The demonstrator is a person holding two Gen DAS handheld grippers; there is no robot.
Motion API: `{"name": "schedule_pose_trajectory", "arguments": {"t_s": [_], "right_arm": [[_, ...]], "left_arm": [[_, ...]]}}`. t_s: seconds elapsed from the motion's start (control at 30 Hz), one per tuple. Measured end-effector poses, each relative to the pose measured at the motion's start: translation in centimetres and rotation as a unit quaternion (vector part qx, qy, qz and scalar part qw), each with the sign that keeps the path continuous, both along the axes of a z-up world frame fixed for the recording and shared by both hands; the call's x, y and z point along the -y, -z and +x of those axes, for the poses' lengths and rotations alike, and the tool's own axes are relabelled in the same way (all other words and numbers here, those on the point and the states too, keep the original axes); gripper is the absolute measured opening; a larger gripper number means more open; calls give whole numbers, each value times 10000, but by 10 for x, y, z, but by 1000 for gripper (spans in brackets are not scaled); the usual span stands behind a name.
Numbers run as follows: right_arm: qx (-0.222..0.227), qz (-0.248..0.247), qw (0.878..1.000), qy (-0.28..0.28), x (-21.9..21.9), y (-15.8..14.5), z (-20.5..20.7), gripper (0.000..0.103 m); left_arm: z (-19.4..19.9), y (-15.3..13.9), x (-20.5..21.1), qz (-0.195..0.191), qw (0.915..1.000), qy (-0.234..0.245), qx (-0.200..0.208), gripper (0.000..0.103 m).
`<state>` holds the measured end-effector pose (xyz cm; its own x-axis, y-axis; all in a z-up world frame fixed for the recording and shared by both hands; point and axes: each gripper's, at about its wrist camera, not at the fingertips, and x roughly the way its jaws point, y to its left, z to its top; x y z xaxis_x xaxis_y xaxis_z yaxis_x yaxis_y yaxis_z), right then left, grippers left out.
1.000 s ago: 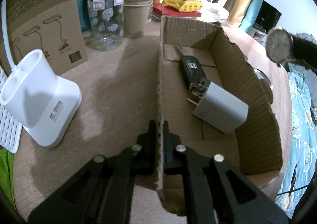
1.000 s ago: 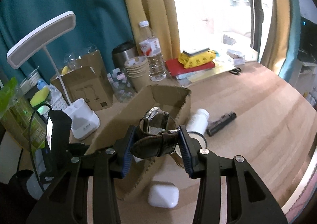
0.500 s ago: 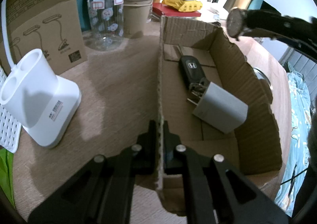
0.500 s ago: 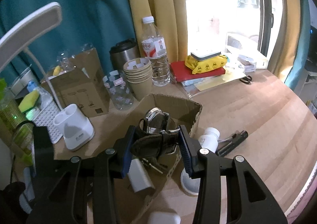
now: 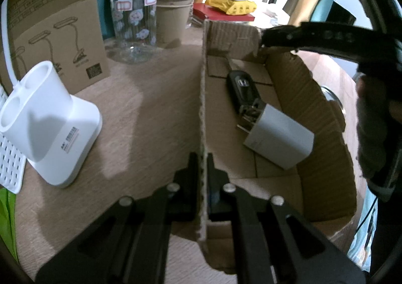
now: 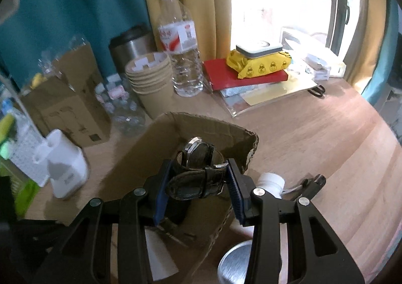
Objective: Organize rigid objects
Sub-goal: 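Carry the watch into the box and open the right gripper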
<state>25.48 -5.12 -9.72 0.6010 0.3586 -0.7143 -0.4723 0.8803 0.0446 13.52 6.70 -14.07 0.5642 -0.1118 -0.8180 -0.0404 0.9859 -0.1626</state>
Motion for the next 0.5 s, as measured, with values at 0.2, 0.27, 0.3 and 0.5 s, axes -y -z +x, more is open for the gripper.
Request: {"name": "schedule_pose_trajectory", "arguments": {"t_s": [0.2, 0.27, 0.3, 0.5], "right_arm": [[-66, -282, 9996, 68, -6, 11, 12, 44], [-84, -413, 9991, 92, -8, 15, 15, 45], [-84, -500, 9987, 90, -10, 18, 17, 45], [67, -817, 9966, 87, -17, 26, 16, 46]], "left_arm": [[0, 0, 0, -12, 10000, -1, -3, 5], [0, 0, 1, -11, 10000, 2, -3, 5], [0, 0, 0, -13, 10000, 5, -3, 5], [1, 1, 1, 5, 10000, 8, 6, 5]]}}
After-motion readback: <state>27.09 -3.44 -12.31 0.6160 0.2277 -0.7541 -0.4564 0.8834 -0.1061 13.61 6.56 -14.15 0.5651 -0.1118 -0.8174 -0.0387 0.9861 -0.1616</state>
